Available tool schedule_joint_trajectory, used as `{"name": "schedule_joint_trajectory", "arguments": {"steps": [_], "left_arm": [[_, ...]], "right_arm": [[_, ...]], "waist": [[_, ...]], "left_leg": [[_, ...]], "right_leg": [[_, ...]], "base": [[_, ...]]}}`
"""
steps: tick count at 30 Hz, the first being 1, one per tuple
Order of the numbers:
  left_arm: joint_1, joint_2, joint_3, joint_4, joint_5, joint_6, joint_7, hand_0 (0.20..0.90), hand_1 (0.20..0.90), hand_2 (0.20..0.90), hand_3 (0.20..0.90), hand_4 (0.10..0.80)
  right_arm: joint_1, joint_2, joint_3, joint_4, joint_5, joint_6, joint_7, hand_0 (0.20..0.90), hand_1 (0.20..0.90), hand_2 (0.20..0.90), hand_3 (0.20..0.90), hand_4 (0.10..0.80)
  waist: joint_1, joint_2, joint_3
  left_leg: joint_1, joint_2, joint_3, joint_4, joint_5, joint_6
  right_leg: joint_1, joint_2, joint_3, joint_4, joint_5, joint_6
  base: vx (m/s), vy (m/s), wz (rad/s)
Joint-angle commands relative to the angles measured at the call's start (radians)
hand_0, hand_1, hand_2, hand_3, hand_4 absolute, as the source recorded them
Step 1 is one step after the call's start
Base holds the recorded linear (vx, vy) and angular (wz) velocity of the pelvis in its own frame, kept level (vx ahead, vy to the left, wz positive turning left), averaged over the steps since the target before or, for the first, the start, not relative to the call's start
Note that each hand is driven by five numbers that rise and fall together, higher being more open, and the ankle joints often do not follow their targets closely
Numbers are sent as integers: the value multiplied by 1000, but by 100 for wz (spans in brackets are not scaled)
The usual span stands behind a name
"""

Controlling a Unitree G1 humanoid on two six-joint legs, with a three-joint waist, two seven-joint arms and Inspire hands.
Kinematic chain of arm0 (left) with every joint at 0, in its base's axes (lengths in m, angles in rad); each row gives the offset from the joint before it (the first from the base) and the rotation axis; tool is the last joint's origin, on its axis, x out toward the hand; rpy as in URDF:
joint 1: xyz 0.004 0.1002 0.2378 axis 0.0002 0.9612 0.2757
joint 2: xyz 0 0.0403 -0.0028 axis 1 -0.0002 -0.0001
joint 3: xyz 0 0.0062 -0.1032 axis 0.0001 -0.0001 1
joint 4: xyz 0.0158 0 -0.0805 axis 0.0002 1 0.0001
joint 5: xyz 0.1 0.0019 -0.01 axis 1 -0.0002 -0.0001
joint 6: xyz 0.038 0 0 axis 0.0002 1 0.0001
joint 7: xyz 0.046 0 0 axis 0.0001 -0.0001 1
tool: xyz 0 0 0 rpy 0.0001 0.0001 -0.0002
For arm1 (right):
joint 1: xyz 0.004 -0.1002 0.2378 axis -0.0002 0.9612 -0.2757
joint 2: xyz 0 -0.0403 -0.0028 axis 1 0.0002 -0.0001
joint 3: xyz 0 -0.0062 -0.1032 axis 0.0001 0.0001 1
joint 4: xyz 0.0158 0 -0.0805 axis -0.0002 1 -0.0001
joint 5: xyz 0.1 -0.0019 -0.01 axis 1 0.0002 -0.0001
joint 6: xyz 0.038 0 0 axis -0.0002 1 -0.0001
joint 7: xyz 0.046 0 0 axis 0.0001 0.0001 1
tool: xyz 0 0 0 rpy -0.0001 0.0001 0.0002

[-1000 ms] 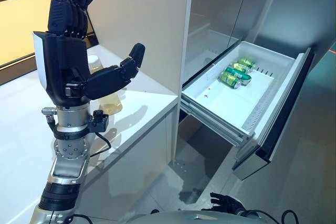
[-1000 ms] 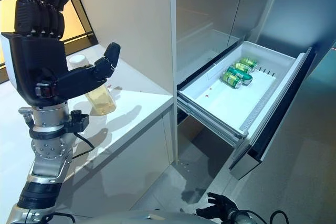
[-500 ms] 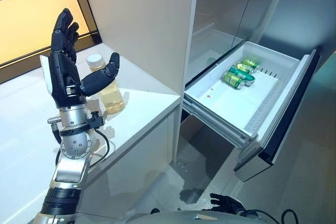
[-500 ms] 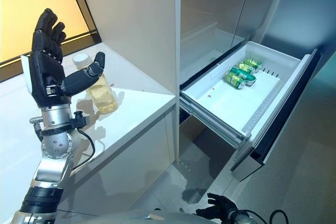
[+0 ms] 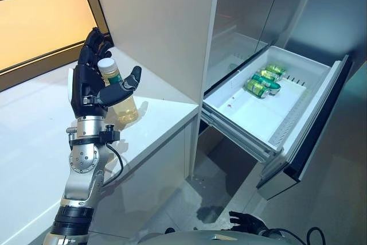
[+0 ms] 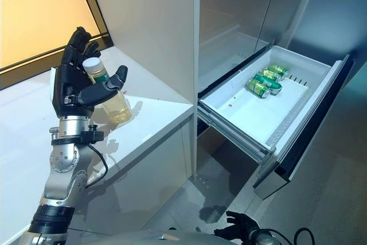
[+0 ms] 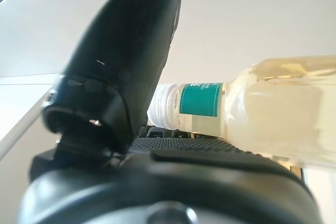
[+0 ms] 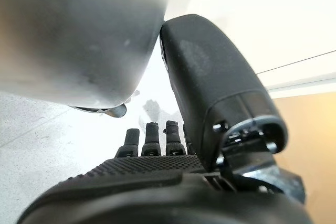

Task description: Put drinks into fridge and close the fridge

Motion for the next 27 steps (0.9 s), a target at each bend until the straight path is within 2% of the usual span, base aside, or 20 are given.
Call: {"name": "schedule_joint_trajectory", "arguments": {"steps": [1,13,21,26,27], "left_arm": [[-79,31,-12,19,46,-22,-9,900,900,900,900,800],[-82,84,-25,101,246,43,120,900,900,900,900,800],[-80,85,-30,111,236,55,121,900,900,900,900,800],[-82,73,-37,112,173,45,94,900,900,900,900,800],[-83,70,-38,111,136,24,86,778,778,778,757,657]], "right_arm": [[-38,17,52,-11,24,-4,12,900,900,900,900,800],[-82,22,37,39,40,6,13,900,900,900,900,800],[-94,20,28,63,40,6,16,900,900,900,900,800],[-99,18,22,69,34,9,20,900,900,900,900,800],[-100,18,22,73,34,6,21,900,900,900,900,800]], "waist": [[-1,-11,-12],[10,-5,-21],[11,-1,-24],[9,0,-24],[9,0,-24]], "left_leg": [[25,-14,47,6,-73,5],[29,-21,45,6,-75,11],[34,-21,50,6,-76,10],[37,-21,52,6,-77,11],[37,-21,53,6,-77,11]], "right_leg": [[23,-17,0,70,-73,57],[29,-18,1,65,-70,56],[34,-18,4,59,-67,58],[35,-19,6,60,-67,58],[36,-19,6,60,-67,59]], "base": [[33,11,0],[8,5,1],[0,0,0],[0,0,0],[0,0,0]]}}
